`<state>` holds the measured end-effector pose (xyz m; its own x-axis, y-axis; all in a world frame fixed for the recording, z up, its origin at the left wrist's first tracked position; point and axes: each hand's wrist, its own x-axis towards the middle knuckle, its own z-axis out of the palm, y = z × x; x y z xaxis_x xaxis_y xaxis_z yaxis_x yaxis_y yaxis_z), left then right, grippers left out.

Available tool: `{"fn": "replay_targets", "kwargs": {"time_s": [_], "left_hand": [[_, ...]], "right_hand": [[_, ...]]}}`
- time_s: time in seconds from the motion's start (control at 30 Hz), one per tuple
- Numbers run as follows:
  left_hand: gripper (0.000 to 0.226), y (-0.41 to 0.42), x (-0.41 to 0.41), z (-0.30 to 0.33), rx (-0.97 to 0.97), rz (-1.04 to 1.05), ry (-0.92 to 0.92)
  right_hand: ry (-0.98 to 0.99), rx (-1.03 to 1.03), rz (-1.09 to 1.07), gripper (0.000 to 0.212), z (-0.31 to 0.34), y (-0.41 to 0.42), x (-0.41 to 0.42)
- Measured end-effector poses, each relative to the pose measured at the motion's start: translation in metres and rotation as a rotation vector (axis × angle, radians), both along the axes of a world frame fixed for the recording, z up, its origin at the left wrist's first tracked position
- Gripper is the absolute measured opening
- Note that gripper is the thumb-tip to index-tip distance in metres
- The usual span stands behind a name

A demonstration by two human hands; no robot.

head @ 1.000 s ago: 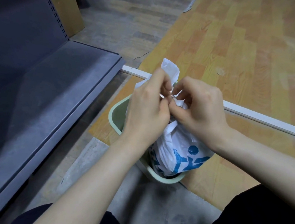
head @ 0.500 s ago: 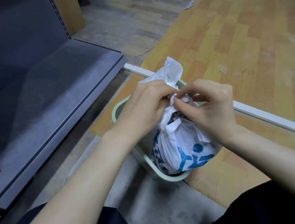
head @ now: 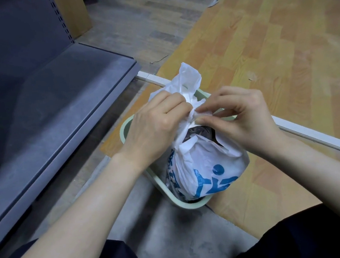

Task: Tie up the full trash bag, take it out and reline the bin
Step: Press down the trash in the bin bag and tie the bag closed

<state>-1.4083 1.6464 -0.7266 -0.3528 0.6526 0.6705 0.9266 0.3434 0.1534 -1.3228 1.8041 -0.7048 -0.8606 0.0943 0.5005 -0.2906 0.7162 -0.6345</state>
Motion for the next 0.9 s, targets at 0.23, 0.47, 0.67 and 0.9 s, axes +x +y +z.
{"fn": "replay_targets", "kwargs": {"time_s": [0.23, 0.47, 0.67, 0.9], "left_hand": [[0.015, 0.002, 0.010, 0.015, -0.129, 0.179, -0.093], [0.024, 0.005, 0.015, 0.011, -0.057, 0.146, -0.300], [0.017, 0.001, 0.009, 0.000, -0.029, 0.209, -0.347], [0.019, 0.000, 0.005, -0.001, 0.030, 0.162, -0.346]], "right_hand": [[0.141, 0.543, -0.144, 0.015, 0.006, 0.001, 0.010], [0.057, 0.732, -0.175, 0.029, 0.008, -0.001, 0.015], [0.052, 0.710, -0.146, 0.038, 0.006, -0.003, 0.019], [-0.197, 0.366, -0.001, 0.022, 0.000, 0.003, 0.027]]}}
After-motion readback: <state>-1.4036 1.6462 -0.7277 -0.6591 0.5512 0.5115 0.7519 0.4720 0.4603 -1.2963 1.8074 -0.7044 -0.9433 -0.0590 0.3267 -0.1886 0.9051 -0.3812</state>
